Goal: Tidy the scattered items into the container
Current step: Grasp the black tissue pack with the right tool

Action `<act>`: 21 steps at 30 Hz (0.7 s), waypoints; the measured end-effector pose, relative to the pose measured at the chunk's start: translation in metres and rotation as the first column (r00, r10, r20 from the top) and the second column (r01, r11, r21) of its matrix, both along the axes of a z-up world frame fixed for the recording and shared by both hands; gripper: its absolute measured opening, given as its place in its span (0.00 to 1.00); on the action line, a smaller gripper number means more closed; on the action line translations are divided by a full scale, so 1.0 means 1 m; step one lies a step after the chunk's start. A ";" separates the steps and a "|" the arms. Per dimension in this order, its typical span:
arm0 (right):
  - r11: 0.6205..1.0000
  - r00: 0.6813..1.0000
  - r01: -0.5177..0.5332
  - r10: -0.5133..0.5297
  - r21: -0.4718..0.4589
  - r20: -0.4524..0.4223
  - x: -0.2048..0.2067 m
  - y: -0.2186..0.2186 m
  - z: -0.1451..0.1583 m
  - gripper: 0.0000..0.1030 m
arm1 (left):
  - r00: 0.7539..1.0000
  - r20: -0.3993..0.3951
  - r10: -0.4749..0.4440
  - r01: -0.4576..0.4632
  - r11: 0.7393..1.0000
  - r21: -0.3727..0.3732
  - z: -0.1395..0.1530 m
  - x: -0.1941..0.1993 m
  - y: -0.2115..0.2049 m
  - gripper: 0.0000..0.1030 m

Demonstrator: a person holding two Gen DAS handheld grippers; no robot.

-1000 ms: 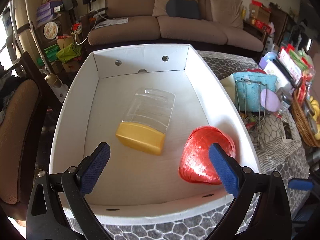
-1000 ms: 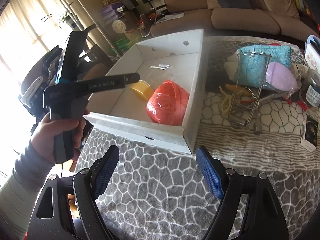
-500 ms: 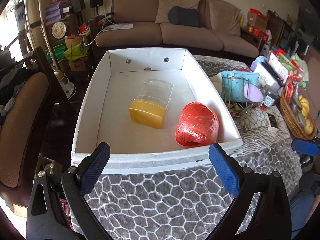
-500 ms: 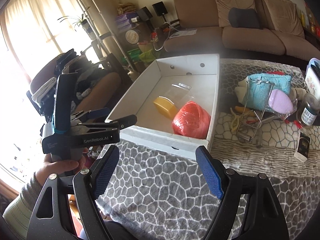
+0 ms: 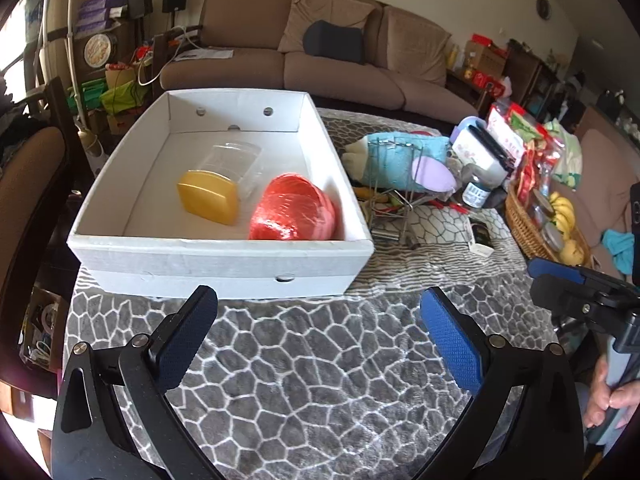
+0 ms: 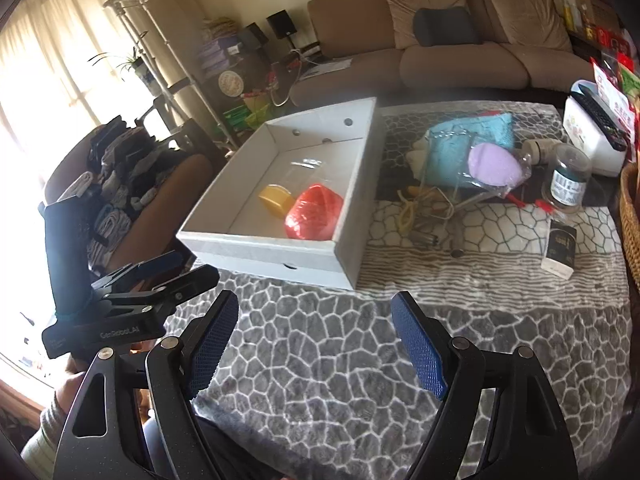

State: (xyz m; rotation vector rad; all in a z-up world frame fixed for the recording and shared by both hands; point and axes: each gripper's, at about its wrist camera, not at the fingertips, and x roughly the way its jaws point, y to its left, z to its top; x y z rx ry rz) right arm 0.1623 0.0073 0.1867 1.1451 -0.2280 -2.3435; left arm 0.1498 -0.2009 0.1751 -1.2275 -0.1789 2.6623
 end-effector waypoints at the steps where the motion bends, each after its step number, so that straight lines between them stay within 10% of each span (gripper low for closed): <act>1: 1.000 1.000 0.020 -0.020 0.006 0.003 -0.001 0.012 -0.004 0.79 | 1.000 -0.007 -0.016 0.016 1.000 0.000 -0.003 0.001 0.013 0.99; 21: 0.941 0.941 0.326 -0.333 0.093 0.062 -0.069 0.194 -0.090 0.79 | 0.992 0.022 -0.123 0.124 0.988 -0.097 -0.089 -0.103 0.181 0.99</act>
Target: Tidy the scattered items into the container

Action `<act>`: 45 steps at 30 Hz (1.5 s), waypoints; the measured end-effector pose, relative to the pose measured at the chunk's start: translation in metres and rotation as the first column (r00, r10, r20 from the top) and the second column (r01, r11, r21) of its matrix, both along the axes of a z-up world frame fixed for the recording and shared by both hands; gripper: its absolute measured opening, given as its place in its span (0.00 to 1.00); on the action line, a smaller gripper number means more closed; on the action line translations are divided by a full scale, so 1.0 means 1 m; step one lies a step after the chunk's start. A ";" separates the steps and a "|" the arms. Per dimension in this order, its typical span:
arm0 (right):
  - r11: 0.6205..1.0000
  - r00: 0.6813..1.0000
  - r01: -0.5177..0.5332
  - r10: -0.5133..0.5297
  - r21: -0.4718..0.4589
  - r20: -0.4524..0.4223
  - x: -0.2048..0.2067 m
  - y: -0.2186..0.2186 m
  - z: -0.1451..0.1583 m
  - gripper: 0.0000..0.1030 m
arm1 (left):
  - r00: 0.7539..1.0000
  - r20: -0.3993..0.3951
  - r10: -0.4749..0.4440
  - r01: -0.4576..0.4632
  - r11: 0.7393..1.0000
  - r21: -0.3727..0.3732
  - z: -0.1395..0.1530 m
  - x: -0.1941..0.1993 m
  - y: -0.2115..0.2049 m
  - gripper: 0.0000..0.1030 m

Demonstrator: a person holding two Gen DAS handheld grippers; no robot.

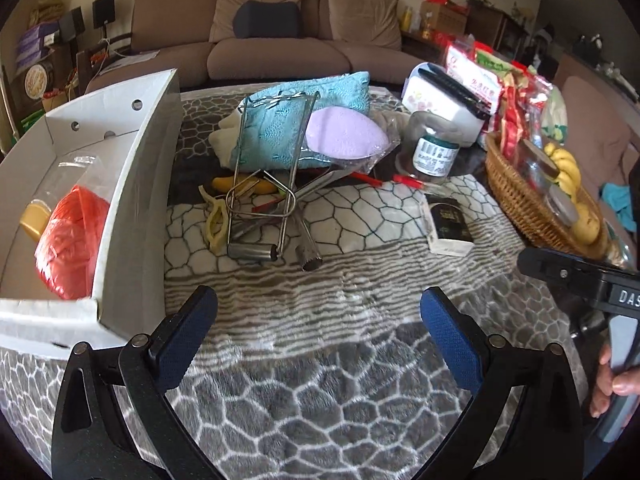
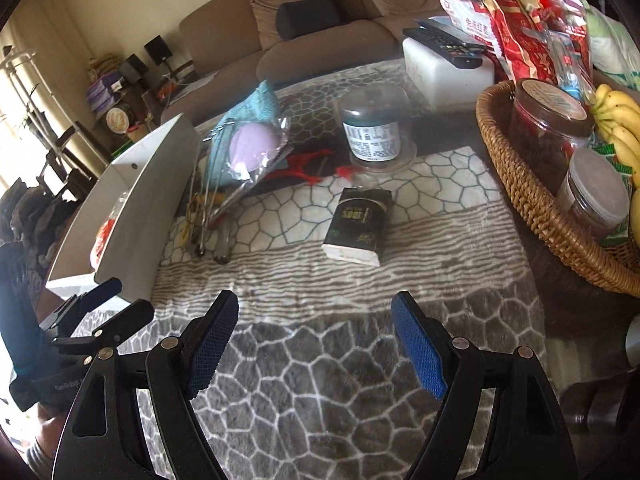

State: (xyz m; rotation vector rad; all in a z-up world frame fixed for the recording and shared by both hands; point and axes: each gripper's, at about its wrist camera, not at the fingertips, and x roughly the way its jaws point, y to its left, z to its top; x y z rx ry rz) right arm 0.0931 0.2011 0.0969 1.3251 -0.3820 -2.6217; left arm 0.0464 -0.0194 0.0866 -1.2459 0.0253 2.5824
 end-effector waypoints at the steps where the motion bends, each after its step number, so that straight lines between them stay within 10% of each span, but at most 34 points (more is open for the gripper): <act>1: 1.000 1.000 0.009 -0.009 0.001 0.002 -0.007 0.002 -0.005 0.79 | 1.000 0.000 0.009 -0.009 1.000 -0.021 -0.005 -0.012 0.002 0.99; 15: 0.997 0.997 0.072 -0.072 0.032 0.022 -0.094 0.006 -0.058 0.79 | 0.996 0.015 0.087 -0.086 0.995 -0.046 -0.061 -0.102 0.007 0.99; 33: 0.996 0.997 0.065 -0.068 0.064 0.046 -0.106 0.005 -0.069 0.63 | 0.993 0.035 0.109 -0.103 0.983 -0.153 -0.078 -0.139 0.013 0.99; 40: 0.996 0.997 0.073 -0.071 -0.058 0.041 -0.101 0.016 -0.059 0.57 | 0.996 0.032 0.083 -0.081 0.994 -0.069 -0.064 -0.115 -0.003 0.57; 45: 0.994 0.999 0.036 -0.036 -0.099 -0.001 -0.091 0.009 -0.038 0.57 | 0.998 0.020 0.064 -0.064 0.998 0.019 -0.045 -0.082 -0.008 0.50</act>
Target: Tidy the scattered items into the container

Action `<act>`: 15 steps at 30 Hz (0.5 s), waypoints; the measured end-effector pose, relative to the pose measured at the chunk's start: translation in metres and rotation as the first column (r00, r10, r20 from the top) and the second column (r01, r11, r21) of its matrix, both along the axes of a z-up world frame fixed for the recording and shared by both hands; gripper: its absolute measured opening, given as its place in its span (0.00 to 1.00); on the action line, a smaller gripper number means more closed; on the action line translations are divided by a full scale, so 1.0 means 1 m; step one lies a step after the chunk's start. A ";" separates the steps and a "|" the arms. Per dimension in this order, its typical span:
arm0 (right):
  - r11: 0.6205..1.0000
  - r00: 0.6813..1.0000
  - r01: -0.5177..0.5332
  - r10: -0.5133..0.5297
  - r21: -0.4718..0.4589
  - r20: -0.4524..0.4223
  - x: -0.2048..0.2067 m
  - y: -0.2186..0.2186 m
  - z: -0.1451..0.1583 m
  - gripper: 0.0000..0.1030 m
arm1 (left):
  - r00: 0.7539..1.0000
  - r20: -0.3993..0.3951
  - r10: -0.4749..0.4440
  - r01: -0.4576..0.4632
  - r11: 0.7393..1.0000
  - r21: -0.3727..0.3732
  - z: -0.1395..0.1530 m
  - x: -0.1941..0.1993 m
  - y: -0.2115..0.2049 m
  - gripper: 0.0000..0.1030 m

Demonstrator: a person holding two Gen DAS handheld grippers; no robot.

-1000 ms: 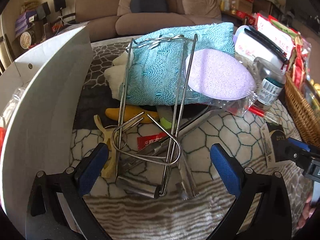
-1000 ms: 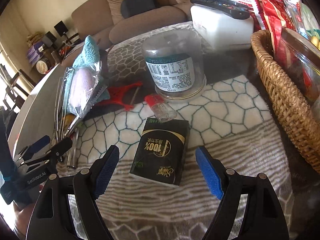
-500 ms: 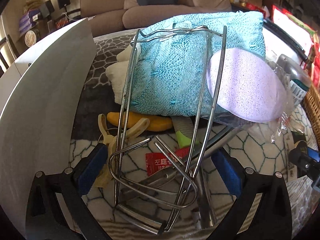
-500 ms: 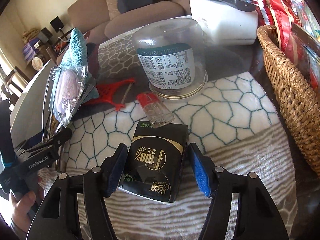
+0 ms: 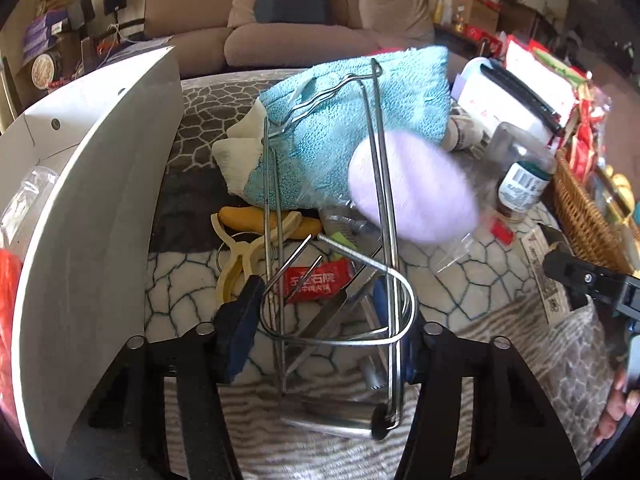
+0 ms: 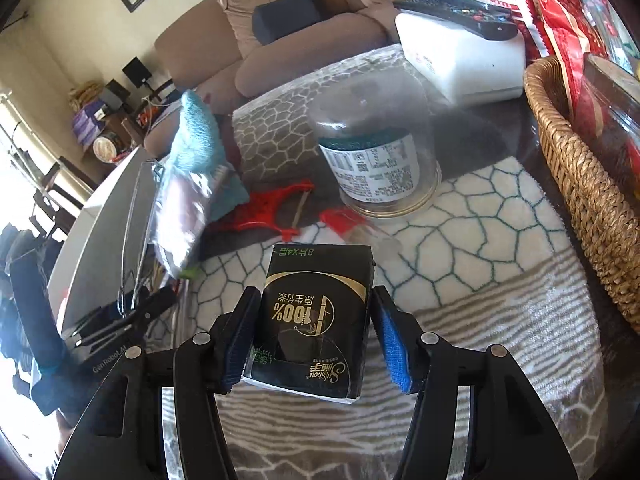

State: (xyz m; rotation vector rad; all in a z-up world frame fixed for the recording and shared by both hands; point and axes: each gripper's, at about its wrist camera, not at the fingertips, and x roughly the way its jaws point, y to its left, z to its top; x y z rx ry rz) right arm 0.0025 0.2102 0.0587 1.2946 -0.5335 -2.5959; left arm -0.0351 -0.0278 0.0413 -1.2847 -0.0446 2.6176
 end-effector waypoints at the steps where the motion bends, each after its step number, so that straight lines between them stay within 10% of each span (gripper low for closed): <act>1: 1.000 1.000 -0.008 0.008 -0.013 -0.006 0.002 -0.002 0.003 0.56 | 1.000 -0.005 -0.001 0.001 1.000 0.027 0.005 0.007 -0.002 0.49; 15: 0.988 0.982 -0.150 0.146 -0.029 -0.117 0.046 -0.047 0.057 0.57 | 0.999 -0.021 -0.030 0.032 0.994 0.105 0.068 0.067 -0.016 0.38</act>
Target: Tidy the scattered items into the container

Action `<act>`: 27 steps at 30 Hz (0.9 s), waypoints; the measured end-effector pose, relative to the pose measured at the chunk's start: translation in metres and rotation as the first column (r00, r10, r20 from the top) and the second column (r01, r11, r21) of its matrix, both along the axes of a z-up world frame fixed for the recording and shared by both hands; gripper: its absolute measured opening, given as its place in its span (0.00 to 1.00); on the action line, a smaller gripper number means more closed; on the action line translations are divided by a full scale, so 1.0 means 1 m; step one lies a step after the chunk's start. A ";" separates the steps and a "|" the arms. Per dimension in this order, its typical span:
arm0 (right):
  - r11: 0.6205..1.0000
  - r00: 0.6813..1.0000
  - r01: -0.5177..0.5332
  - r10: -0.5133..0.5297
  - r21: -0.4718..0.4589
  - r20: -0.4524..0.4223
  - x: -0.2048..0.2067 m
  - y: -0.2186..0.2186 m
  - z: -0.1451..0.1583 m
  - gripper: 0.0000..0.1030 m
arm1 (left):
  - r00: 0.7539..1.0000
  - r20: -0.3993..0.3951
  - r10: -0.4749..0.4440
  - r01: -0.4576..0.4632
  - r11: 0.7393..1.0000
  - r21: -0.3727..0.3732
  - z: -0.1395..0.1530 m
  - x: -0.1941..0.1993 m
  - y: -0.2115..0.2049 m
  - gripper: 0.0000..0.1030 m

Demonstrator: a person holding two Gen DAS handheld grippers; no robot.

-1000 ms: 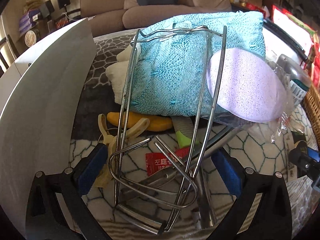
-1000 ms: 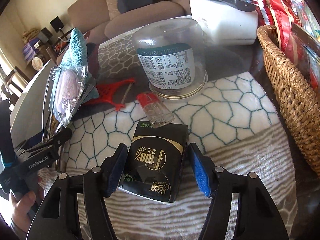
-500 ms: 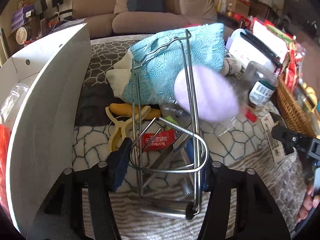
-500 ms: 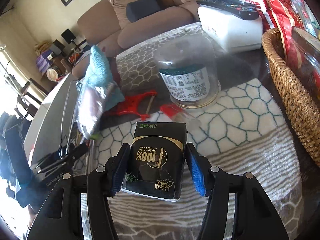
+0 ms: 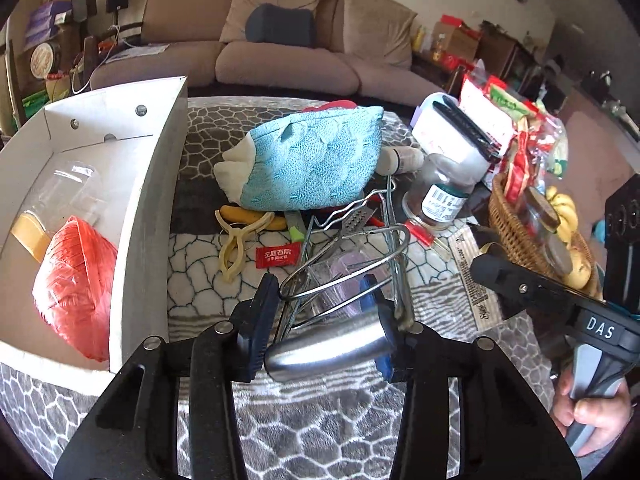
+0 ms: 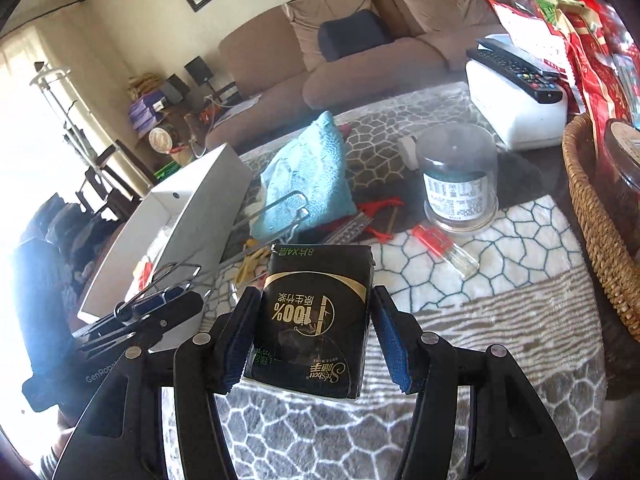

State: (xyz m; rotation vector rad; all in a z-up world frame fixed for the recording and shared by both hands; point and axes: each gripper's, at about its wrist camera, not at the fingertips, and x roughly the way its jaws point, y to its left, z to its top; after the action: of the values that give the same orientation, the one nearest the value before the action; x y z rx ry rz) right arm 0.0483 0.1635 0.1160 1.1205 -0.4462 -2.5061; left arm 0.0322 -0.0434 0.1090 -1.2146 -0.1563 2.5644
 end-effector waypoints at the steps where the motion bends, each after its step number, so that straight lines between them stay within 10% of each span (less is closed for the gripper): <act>1: 1.000 1.000 -0.006 0.006 -0.002 0.008 0.002 -0.004 -0.001 0.57 | 1.000 0.000 -0.004 0.004 1.000 0.005 0.002 0.004 0.000 0.38; 6: 0.999 1.000 -0.011 0.010 0.031 0.025 0.016 -0.013 -0.002 0.57 | 0.999 0.027 -0.023 0.023 1.000 0.016 0.001 0.024 0.005 0.42; 9: 1.000 0.995 0.026 -0.025 -0.001 0.092 0.028 -0.002 -0.015 0.57 | 0.997 0.064 -0.038 0.034 0.998 0.052 -0.006 0.035 0.005 0.83; 12: 0.999 0.991 0.044 -0.042 -0.014 0.128 0.037 0.007 -0.020 0.57 | 0.995 0.089 -0.054 0.045 0.994 0.100 -0.018 0.050 0.004 0.90; 19: 0.998 0.990 0.068 -0.065 -0.016 0.124 0.039 0.031 -0.021 0.57 | 0.994 0.068 -0.083 0.092 0.986 -0.137 -0.050 0.046 0.041 0.93; 27: 0.997 0.988 0.076 -0.075 0.001 0.134 0.031 0.046 -0.025 0.57 | 0.970 0.097 -0.222 0.242 0.881 -0.406 -0.095 0.022 0.099 0.93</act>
State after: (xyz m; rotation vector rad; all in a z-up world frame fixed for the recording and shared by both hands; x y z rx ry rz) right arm 0.0791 0.2092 0.0907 1.2990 -0.5401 -2.5016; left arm 0.0539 0.0554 0.0143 -1.3395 0.5242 2.4239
